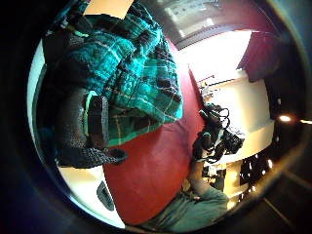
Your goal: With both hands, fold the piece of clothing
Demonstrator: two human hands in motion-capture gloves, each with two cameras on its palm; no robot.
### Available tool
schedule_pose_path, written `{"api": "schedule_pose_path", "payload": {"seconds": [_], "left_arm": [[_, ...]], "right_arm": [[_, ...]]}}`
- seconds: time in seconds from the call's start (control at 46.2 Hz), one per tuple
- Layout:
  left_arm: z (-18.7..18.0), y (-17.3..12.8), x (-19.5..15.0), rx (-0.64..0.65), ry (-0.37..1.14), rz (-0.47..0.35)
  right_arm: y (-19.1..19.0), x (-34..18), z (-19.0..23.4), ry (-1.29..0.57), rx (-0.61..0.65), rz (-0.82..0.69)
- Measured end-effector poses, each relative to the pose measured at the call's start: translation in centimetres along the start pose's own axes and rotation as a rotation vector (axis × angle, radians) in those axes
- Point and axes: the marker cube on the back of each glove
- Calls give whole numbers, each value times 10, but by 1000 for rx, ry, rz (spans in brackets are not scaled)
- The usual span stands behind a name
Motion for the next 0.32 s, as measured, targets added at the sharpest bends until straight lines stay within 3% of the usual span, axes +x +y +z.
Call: {"api": "schedule_pose_path", "payload": {"seconds": [0.325], "left_arm": [[-1,-4,-1,29,-12,18]], "right_arm": [[1,0,-1,0,-5,2]]}}
